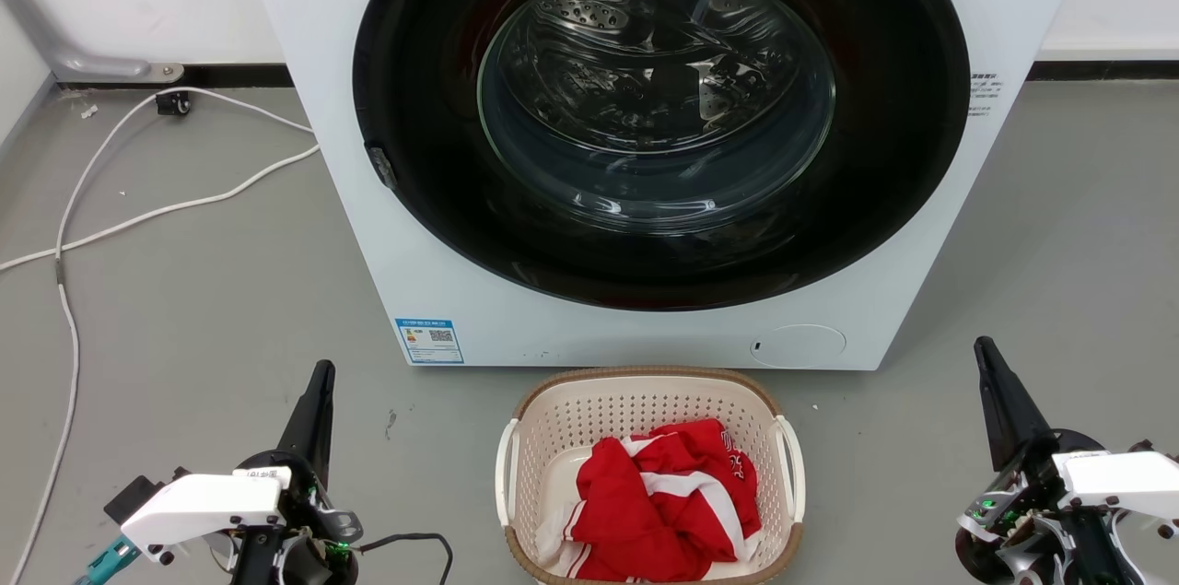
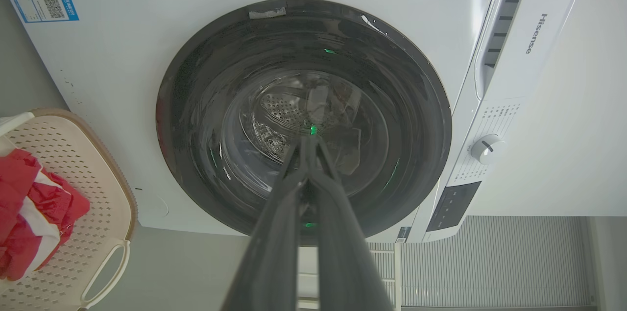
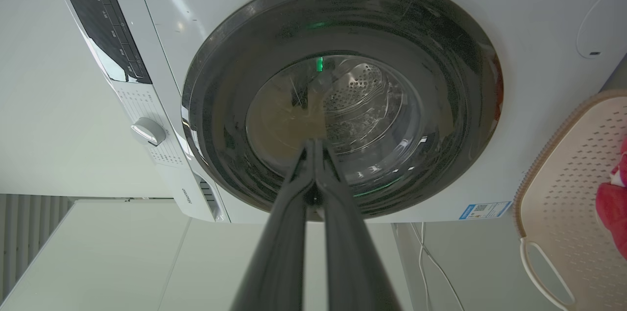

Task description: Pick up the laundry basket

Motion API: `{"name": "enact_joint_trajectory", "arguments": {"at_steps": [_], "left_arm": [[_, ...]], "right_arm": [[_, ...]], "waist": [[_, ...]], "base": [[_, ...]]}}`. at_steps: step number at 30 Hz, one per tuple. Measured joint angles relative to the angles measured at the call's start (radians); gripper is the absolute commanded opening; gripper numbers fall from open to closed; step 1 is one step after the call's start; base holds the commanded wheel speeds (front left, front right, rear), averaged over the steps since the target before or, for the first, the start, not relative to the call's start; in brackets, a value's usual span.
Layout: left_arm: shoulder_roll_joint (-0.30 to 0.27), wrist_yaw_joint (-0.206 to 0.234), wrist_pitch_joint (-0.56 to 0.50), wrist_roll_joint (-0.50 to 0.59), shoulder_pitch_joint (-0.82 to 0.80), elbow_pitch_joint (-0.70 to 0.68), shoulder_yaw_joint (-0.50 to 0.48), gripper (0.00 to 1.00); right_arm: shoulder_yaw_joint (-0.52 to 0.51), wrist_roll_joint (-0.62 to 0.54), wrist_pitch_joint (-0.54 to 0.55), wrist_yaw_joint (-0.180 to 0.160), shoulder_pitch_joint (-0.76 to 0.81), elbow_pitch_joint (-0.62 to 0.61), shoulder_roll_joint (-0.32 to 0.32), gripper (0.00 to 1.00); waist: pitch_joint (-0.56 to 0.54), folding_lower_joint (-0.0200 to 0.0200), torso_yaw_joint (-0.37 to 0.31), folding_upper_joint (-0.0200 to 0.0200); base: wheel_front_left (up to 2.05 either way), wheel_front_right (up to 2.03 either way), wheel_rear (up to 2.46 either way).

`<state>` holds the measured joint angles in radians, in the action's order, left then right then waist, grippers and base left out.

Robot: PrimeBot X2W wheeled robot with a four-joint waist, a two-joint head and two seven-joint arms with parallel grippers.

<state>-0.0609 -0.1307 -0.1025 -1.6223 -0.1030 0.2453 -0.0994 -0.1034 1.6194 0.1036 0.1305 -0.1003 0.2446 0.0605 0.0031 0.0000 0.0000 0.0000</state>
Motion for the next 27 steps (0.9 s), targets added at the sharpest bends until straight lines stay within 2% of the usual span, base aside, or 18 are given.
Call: {"name": "enact_joint_trajectory", "arguments": {"at_steps": [15,16,27], "left_arm": [[0.002,0.0,0.0,0.002,0.0,0.0,-0.002,0.0],[0.002,0.0,-0.001,0.002,0.0,0.0,-0.002,1.0],[0.009,0.0,0.031,0.023,0.034,0.011,0.027,1.0]], "right_arm": [[-0.002,-0.001,0.002,0.0,0.0,0.0,-0.001,0.0],[-0.002,-0.001,0.003,0.0,0.0,0.0,-0.001,1.0],[0.023,-0.025,-0.034,0.0,0.04,0.016,-0.005,1.0]], "waist": [[0.0,0.0,0.0,0.0],[0.0,0.0,0.0,0.0],[-0.001,0.0,0.001,0.0]], "base": [[0.0,0.0,0.0],[0.0,0.0,0.0],[0.0,0.0,0.0]]}}
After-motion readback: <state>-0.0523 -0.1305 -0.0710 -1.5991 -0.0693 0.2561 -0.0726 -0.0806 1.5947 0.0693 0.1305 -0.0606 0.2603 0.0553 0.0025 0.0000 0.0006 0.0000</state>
